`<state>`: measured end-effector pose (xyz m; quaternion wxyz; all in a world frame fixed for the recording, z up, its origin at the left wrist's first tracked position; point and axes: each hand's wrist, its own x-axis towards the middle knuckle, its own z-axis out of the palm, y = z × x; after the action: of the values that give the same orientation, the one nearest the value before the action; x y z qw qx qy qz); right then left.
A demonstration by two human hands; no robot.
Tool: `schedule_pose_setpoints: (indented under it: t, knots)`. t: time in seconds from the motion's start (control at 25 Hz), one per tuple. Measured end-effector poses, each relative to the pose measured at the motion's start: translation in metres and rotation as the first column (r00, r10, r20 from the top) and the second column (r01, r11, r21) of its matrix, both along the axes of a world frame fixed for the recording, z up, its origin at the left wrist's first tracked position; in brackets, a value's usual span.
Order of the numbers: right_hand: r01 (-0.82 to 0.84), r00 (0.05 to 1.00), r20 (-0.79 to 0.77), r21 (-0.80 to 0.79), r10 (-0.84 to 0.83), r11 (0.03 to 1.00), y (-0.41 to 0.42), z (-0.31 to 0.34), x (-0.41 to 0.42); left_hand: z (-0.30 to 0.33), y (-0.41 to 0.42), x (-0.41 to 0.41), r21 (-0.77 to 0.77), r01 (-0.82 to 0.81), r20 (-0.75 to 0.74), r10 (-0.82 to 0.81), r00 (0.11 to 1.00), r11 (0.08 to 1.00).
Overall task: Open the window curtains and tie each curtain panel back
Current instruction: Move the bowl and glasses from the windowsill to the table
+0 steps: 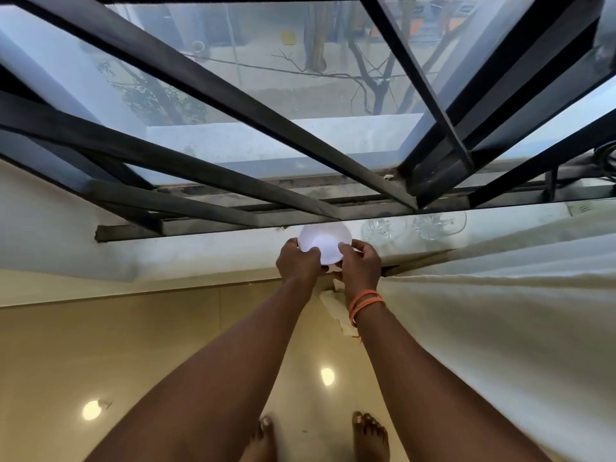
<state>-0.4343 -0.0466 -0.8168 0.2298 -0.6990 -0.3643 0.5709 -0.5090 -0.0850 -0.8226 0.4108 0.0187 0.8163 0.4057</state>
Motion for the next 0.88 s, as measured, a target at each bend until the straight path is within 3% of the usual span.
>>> schedule_pose_setpoints:
  t: [0.2,0.28,0.44,0.64,0.88]
  knots:
    - [0.076,0.988,-0.134,-0.057,-0.083,0.996,0.0,0.006,0.035,0.005,-0.013,0.017,0.077,0.261,0.071,-0.266,0.961,0.962]
    - [0.175,0.978,-0.106,-0.033,-0.178,0.984,0.001,0.011,0.057,0.003,-0.01,0.023,0.025,0.401,-0.047,-0.399,0.916,0.916]
    - [0.329,0.927,-0.167,-0.061,-0.335,0.942,-0.002,0.017,0.094,-0.005,0.009,0.05,0.01,0.498,-0.16,-0.49,0.857,0.867]
    - [0.364,0.92,-0.144,-0.026,-0.364,0.931,0.01,0.015,0.119,-0.012,0.056,0.072,-0.093,0.427,-0.376,-0.428,0.822,0.9]
    - [0.338,0.924,-0.178,-0.035,-0.339,0.94,0.024,0.017,0.142,-0.033,0.075,0.083,0.116,0.283,-0.361,-0.225,0.905,0.952]
